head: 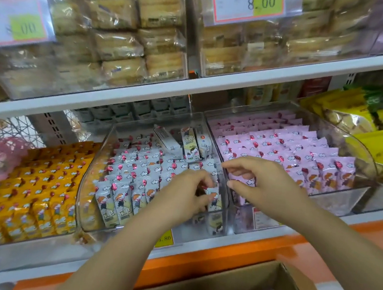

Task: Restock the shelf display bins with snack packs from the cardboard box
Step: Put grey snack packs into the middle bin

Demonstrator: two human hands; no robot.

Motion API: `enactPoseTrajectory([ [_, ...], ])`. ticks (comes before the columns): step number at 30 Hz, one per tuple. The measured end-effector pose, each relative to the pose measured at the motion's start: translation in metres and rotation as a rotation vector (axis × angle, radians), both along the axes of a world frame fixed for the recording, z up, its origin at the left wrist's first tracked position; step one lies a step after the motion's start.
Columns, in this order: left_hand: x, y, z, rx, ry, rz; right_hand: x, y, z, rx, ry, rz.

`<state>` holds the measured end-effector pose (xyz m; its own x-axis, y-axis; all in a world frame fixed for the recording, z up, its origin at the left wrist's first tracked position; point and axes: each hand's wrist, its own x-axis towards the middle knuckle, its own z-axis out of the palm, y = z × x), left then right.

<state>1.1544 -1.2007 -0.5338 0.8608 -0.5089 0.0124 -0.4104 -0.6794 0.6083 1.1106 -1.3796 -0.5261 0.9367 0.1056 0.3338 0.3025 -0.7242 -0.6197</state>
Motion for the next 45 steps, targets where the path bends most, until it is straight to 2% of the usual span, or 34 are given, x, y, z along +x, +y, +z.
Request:
enactPoseTrajectory([
  [6, 0.012, 0.000, 0.003, 0.150, -0.046, -0.077, 0.000, 0.000, 0.002, 0.024, 0.021, 0.003],
  [8, 0.016, 0.007, 0.011, 0.086, -0.053, -0.055, -0.001, 0.001, 0.004, 0.019, 0.027, 0.006],
  [11, 0.027, 0.016, 0.013, -0.135, -0.116, 0.212, -0.001, 0.001, 0.005, 0.007, 0.033, 0.011],
  [14, 0.037, 0.011, 0.010, 0.001, -0.315, 0.395, 0.001, 0.001, 0.006, 0.023, 0.048, 0.012],
  [18, 0.058, -0.004, 0.018, 0.078, -0.402, 0.484, 0.001, 0.000, 0.006, 0.015, 0.045, 0.011],
  [24, 0.087, -0.015, 0.034, 0.307, -0.195, 0.449, 0.003, -0.002, 0.005, -0.006, 0.047, 0.027],
  [28, 0.089, -0.014, 0.034, 0.172, -0.161, 0.429, 0.004, -0.002, 0.006, 0.000, 0.057, 0.037],
  [31, 0.084, -0.011, 0.032, -0.081, -0.183, 0.397, 0.004, -0.002, 0.007, 0.000, 0.064, 0.036],
  [36, 0.063, -0.012, 0.032, -0.349, -0.342, 0.296, 0.004, -0.001, 0.008, -0.006, 0.067, 0.033],
  [40, 0.037, 0.010, 0.039, -0.635, -0.320, 0.336, 0.002, -0.001, 0.008, -0.006, 0.067, 0.034],
  [42, 0.019, 0.027, 0.042, -0.654, -0.256, 0.322, 0.001, -0.001, 0.008, -0.003, 0.069, 0.030],
  [45, -0.002, 0.045, 0.038, -0.539, -0.034, 0.223, 0.001, -0.001, 0.008, 0.004, 0.073, 0.031],
])
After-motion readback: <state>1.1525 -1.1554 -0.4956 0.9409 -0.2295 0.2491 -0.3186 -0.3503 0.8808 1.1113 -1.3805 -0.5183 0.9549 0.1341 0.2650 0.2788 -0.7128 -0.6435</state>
